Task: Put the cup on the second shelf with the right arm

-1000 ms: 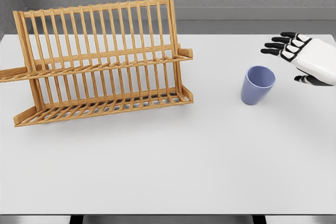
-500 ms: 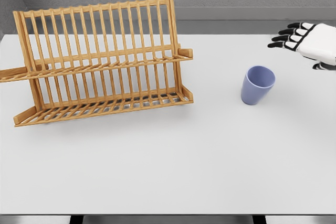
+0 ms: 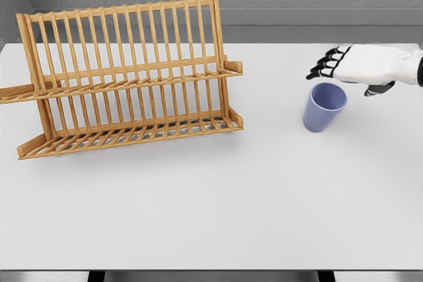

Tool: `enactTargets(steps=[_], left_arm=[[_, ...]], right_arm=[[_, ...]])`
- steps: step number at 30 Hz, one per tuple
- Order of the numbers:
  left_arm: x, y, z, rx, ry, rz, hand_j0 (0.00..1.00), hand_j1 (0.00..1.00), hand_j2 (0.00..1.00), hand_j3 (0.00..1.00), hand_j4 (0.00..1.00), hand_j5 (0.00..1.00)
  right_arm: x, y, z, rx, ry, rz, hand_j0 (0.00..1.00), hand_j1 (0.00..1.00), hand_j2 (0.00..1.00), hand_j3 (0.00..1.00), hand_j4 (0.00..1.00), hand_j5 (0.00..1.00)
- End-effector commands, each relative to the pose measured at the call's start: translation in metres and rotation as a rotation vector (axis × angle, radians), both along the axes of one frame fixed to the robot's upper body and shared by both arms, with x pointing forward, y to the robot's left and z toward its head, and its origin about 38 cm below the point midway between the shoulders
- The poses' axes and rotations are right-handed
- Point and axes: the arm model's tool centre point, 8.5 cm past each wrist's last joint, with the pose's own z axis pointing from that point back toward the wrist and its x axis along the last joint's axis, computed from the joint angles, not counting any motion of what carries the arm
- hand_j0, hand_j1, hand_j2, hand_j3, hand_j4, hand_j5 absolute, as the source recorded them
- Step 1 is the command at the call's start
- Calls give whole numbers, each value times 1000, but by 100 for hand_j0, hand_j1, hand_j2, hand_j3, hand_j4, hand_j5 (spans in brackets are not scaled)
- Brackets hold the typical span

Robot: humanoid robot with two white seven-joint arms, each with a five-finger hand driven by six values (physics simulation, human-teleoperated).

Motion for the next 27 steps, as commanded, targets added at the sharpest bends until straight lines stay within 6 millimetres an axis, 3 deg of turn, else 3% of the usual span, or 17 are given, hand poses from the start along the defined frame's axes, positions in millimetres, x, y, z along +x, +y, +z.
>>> enactTargets(steps=[1, 8, 10, 27], left_arm=[[0, 0, 0, 0, 1, 1, 100, 100, 100, 100, 100, 100], [0, 0, 0, 0, 1, 1, 100, 100, 100, 100, 100, 100], [0, 0, 0, 0, 1, 1, 100, 100, 100, 100, 100, 100], [0, 0, 0, 0, 0, 0, 100, 100, 100, 100, 100, 100]], right_arm=[[1, 1, -9, -3, 25, -2, 100, 100, 100, 100, 100, 100], [5, 14, -5, 10, 13, 22, 100, 100, 100, 100, 100, 100], [5, 21, -13, 6, 32, 39, 100, 100, 100, 100, 100, 100], [1, 17, -25, -17, 64, 34, 100, 100, 100, 100, 100, 100]])
